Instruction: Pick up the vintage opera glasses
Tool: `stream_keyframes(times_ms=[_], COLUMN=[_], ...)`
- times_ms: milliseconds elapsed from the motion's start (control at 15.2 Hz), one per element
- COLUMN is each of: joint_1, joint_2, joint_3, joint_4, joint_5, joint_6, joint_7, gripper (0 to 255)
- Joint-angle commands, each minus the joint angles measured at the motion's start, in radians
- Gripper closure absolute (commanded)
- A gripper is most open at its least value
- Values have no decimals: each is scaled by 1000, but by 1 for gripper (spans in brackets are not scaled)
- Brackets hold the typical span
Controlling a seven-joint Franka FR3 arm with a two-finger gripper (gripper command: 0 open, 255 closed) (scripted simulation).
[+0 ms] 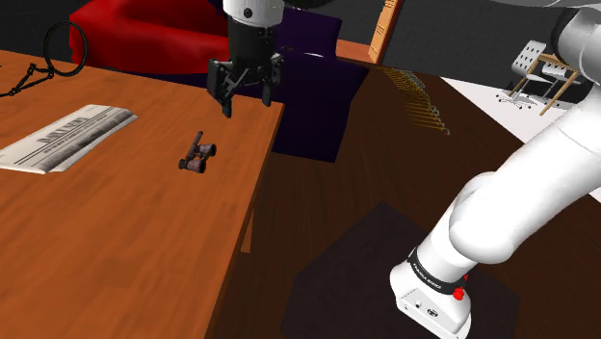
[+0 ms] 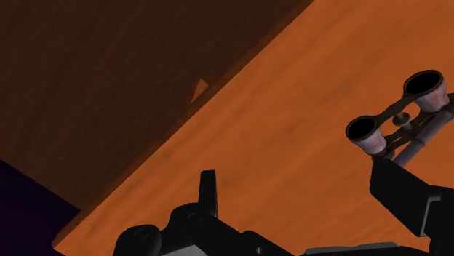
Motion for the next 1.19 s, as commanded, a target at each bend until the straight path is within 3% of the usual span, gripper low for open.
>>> stream_keyframes(times_ms=[0,396,990,1056,1122], joint_1=[14,100,97,97,98], joint_2=[80,350,352,355,355], joint_3=[45,120,113,113,113], joint_4=[52,278,179,183,183], joint_5=[-46,-219,-224,-225,-225], joint_6=[-1,-69,31,29,29], joint_7=[69,238,253,253,254], gripper=[0,0,0,255,255])
